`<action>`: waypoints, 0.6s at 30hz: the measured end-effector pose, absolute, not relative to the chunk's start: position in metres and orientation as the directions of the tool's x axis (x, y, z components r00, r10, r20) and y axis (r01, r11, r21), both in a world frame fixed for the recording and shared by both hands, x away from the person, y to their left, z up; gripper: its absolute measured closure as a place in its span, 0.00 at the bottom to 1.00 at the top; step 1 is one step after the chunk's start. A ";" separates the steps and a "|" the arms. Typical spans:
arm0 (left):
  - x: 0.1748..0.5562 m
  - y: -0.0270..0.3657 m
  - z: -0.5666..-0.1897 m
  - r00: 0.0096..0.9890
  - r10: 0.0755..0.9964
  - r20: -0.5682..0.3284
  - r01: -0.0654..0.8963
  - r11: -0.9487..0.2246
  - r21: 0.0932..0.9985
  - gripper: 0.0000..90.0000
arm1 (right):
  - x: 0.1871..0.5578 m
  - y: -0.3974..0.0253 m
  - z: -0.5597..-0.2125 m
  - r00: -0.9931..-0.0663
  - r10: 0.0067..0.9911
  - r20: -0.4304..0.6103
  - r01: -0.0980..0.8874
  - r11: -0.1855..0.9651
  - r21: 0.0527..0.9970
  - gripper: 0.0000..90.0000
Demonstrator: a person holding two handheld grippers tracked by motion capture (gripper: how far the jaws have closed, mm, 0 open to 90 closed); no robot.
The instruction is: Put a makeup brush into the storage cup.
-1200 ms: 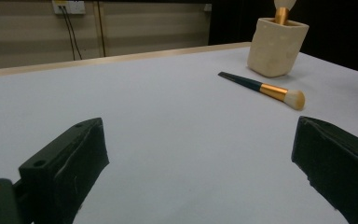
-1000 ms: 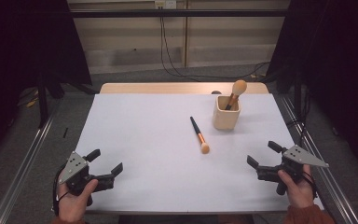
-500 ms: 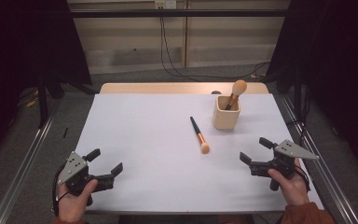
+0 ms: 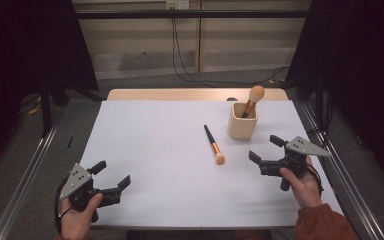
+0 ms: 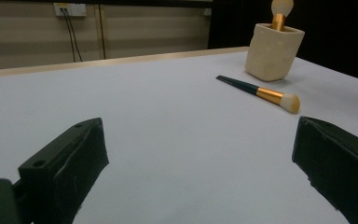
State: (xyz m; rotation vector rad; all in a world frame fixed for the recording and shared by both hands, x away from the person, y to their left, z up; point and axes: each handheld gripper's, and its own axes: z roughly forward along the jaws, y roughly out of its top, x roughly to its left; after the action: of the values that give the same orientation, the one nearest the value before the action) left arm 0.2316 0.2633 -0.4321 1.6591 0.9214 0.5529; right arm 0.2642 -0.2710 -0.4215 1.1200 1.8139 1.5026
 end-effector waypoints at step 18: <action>0.234 0.265 -0.433 0.570 0.816 -0.096 0.297 -0.096 0.950 0.03 | 0.294 -0.251 -0.420 -0.561 0.819 0.117 0.283 0.057 0.957 0.01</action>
State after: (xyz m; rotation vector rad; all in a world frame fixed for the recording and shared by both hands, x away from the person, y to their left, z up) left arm 0.2336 0.2651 -0.4332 1.6637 0.9429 0.5679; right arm 0.2940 -0.2507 -0.4199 1.0993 1.8771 1.5231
